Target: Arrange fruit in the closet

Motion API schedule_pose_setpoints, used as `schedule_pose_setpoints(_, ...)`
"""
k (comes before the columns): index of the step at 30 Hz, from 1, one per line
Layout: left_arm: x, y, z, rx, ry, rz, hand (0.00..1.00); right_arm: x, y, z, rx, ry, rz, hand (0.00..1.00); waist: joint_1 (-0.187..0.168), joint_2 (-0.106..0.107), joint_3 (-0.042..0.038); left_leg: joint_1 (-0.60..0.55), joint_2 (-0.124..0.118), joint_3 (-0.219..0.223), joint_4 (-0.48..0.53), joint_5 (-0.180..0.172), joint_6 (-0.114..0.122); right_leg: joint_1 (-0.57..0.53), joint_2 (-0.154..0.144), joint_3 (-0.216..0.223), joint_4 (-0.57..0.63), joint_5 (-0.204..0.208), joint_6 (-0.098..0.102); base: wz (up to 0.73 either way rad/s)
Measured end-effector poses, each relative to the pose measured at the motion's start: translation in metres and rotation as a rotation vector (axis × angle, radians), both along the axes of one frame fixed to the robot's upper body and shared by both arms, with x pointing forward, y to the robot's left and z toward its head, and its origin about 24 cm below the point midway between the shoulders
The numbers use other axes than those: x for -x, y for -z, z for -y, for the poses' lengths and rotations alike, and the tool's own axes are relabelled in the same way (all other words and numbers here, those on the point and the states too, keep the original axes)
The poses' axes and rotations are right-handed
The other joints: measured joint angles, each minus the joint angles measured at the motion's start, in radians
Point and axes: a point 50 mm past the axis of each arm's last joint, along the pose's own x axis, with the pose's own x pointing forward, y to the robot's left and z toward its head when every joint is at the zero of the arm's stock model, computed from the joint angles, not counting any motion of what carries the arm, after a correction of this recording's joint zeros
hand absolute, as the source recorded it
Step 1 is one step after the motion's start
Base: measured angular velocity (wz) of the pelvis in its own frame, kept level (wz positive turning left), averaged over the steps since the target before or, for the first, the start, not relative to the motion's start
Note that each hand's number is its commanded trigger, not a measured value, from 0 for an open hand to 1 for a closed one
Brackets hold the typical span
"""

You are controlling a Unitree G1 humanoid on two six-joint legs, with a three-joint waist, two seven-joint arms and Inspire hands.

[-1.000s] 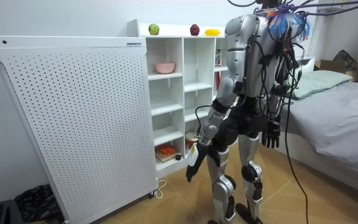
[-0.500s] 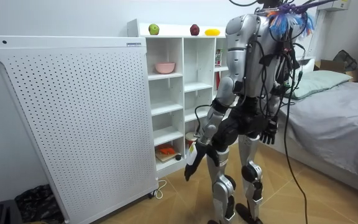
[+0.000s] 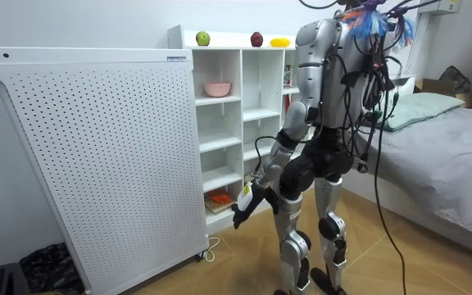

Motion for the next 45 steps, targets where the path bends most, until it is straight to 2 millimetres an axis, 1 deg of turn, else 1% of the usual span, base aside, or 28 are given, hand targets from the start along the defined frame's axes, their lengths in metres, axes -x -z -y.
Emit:
schedule_pose_setpoints(1, 0.000, 0.000, 0.000, -0.001, 0.002, 0.004, 0.00, -0.007, -0.007, 0.000, 0.024, -0.012, 0.037, 0.00, 0.000, 0.000, -0.0003, -0.003, 0.000, 0.001, 0.000, 0.000, 0.000, -0.005, 0.000, 0.001, 0.000, 0.000, 0.001, -0.07)
schedule_pose_setpoints(2, -0.002, -0.001, -0.001, -0.004, 0.005, 0.012, 0.00, -0.020, -0.025, -0.001, 0.072, -0.034, 0.122, 0.00, 0.000, 0.008, -0.0019, -0.009, 0.000, 0.002, 0.000, 0.000, 0.000, -0.011, 0.003, 0.001, -0.001, 0.003, 0.002, -0.06)
schedule_pose_setpoints(4, -0.004, -0.002, -0.002, -0.019, 0.009, 0.026, 0.00, -0.039, -0.053, -0.004, 0.134, -0.057, 0.269, 0.00, 0.010, 0.009, -0.0024, -0.011, 0.000, 0.004, -0.001, 0.000, 0.000, -0.015, 0.007, 0.013, 0.003, 0.011, 0.003, -0.14)
schedule_pose_setpoints(5, -0.004, -0.002, -0.002, -0.019, 0.009, 0.027, 0.00, -0.043, -0.060, -0.005, 0.149, -0.063, 0.300, 0.00, 0.011, 0.011, -0.0032, -0.010, 0.001, 0.003, -0.001, 0.000, 0.000, -0.015, 0.008, 0.015, 0.003, 0.015, 0.002, -0.12)
schedule_pose_setpoints(7, -0.006, -0.002, -0.002, -0.017, 0.013, 0.036, 0.00, -0.055, -0.087, -0.008, 0.201, -0.076, 0.428, 0.00, 0.010, 0.016, -0.0030, -0.010, 0.005, 0.003, -0.005, 0.000, 0.000, -0.016, 0.011, 0.015, 0.003, 0.027, 0.005, 0.00)
schedule_pose_setpoints(8, -0.006, -0.002, -0.002, -0.016, 0.015, 0.040, 0.00, -0.057, -0.092, -0.009, 0.216, -0.079, 0.455, 0.00, 0.010, 0.016, -0.0030, -0.010, 0.005, 0.003, -0.008, 0.000, 0.000, -0.017, 0.011, 0.015, 0.003, 0.029, 0.006, 0.00)
schedule_pose_setpoints(10, -0.003, -0.002, -0.002, -0.013, 0.018, 0.036, 0.00, -0.065, -0.112, -0.013, 0.247, -0.088, 0.544, 0.00, 0.011, 0.013, -0.0033, -0.010, 0.003, 0.003, -0.019, 0.000, 0.000, -0.024, 0.010, 0.014, 0.003, 0.029, 0.007, -0.02)
schedule_pose_setpoints(11, -0.003, -0.002, -0.002, -0.013, 0.020, 0.036, 0.00, -0.068, -0.116, -0.014, 0.256, -0.093, 0.563, 0.00, 0.012, 0.013, -0.0030, -0.010, 0.003, 0.003, -0.019, 0.000, 0.000, -0.025, 0.010, 0.014, 0.003, 0.029, 0.007, -0.05)
schedule_pose_setpoints(13, -0.001, -0.002, -0.001, -0.011, 0.021, 0.030, 0.00, -0.076, -0.136, -0.018, 0.288, -0.102, 0.649, 0.00, 0.011, 0.010, -0.0036, -0.011, 0.002, 0.002, -0.019, 0.000, 0.001, -0.026, 0.008, 0.012, 0.002, 0.031, 0.010, -0.04)
schedule_pose_setpoints(16, 0.003, -0.002, -0.003, -0.012, 0.020, 0.019, 0.00, -0.086, -0.155, -0.021, 0.318, -0.119, 0.736, 0.00, 0.010, 0.008, -0.0039, -0.011, 0.001, -0.001, -0.019, 0.000, 0.001, -0.028, 0.008, 0.012, 0.002, 0.031, 0.010, 0.00)
schedule_pose_setpoints(17, 0.004, -0.002, -0.003, -0.013, 0.019, 0.017, 0.00, -0.090, -0.166, -0.022, 0.335, -0.127, 0.779, 0.00, 0.009, 0.009, -0.0039, -0.011, 0.001, -0.002, -0.019, 0.001, 0.001, -0.028, 0.008, 0.011, 0.002, 0.031, 0.011, 0.00)
schedule_pose_setpoints(18, 0.006, -0.002, -0.004, -0.014, 0.019, 0.013, 0.00, -0.092, -0.177, -0.023, 0.357, -0.134, 0.822, 0.00, 0.009, 0.009, -0.0042, -0.012, 0.001, -0.007, -0.017, 0.001, 0.001, -0.027, 0.008, 0.007, 0.002, 0.032, 0.010, 0.04)
schedule_pose_setpoints(19, 0.004, -0.002, -0.004, -0.014, 0.020, 0.019, 0.00, -0.093, -0.182, -0.023, 0.366, -0.137, 0.841, 0.00, 0.012, 0.009, -0.0044, -0.013, 0.001, -0.009, -0.016, 0.001, 0.001, -0.027, 0.008, 0.004, 0.002, 0.032, 0.010, 0.07)
schedule_pose_setpoints(22, 0.004, -0.002, -0.003, 0.002, 0.022, 0.008, 0.00, -0.108, -0.209, -0.027, 0.384, -0.134, 0.950, 0.00, 0.012, 0.009, -0.0047, -0.018, 0.001, -0.012, -0.009, 0.003, 0.004, -0.027, 0.004, -0.021, 0.003, 0.032, 0.010, 0.06)
schedule_pose_setpoints(25, 0.001, -0.002, -0.001, 0.008, 0.035, 0.012, 0.00, -0.115, -0.225, -0.030, 0.389, -0.127, 1.010, 0.00, 0.013, 0.010, -0.0054, -0.024, 0.002, -0.018, 0.000, 0.003, 0.005, -0.025, 0.004, -0.031, 0.004, 0.033, 0.009, 0.08)
schedule_pose_setpoints(27, 0.001, -0.002, -0.001, 0.010, 0.039, 0.012, 0.00, -0.118, -0.232, -0.030, 0.399, -0.119, 1.033, 0.00, 0.013, 0.009, -0.0057, -0.031, 0.001, -0.024, 0.009, 0.003, 0.005, -0.026, 0.002, -0.042, 0.004, 0.033, 0.009, 0.10)
schedule_pose_setpoints(30, 0.000, -0.002, -0.001, 0.016, 0.037, 0.006, 0.00, -0.117, -0.242, -0.028, 0.413, -0.128, 1.068, 0.00, 0.036, 0.008, -0.0065, -0.032, 0.001, -0.025, 0.010, 0.003, 0.005, -0.026, 0.000, -0.042, 0.002, 0.033, 0.009, 0.00)
schedule_pose_setpoints(32, 0.000, -0.002, -0.001, 0.021, 0.038, 0.003, 0.00, -0.115, -0.251, -0.030, 0.414, -0.133, 1.107, 0.00, 0.043, 0.005, -0.0072, -0.035, 0.002, -0.025, 0.010, 0.004, 0.006, -0.028, 0.000, -0.041, -0.001, 0.033, 0.009, -0.02)
schedule_pose_setpoints(34, 0.000, -0.002, -0.001, 0.024, 0.039, 0.003, 0.00, -0.115, -0.260, -0.030, 0.435, -0.144, 1.136, 0.00, 0.060, -0.004, -0.0090, -0.035, 0.001, -0.025, 0.010, 0.004, 0.007, -0.029, 0.004, -0.041, -0.001, 0.033, 0.009, 0.00)
schedule_pose_setpoints(36, -0.001, -0.002, -0.002, 0.022, 0.041, 0.005, 0.00, -0.116, -0.265, -0.028, 0.454, -0.147, 1.149, 0.00, 0.069, -0.016, -0.0100, -0.035, 0.001, -0.027, 0.010, 0.004, 0.007, -0.028, 0.004, -0.042, -0.001, 0.033, 0.009, 0.00)
schedule_pose_setpoints(39, -0.002, -0.002, -0.002, 0.021, 0.042, 0.006, 0.00, -0.120, -0.272, -0.031, 0.443, -0.151, 1.179, 0.00, 0.086, -0.027, -0.0098, -0.032, 0.001, -0.027, 0.009, 0.004, 0.007, -0.025, 0.004, -0.041, 0.000, 0.033, 0.009, 0.00)
schedule_pose_setpoints(44, -0.003, -0.002, -0.002, 0.018, 0.044, 0.010, 0.00, -0.131, -0.283, -0.035, 0.382, -0.156, 1.218, 0.00, 0.093, -0.030, -0.0043, -0.032, 0.001, -0.036, 0.009, 0.004, 0.007, -0.023, 0.005, -0.046, 0.002, 0.037, 0.010, 0.05)
schedule_pose_setpoints(45, -0.003, -0.002, -0.002, 0.018, 0.043, 0.009, 0.00, -0.135, -0.285, -0.035, 0.363, -0.153, 1.221, 0.00, 0.092, -0.031, 0.0001, -0.034, 0.001, -0.037, 0.009, 0.004, 0.007, -0.024, 0.004, -0.054, 0.002, 0.038, 0.010, 0.07)
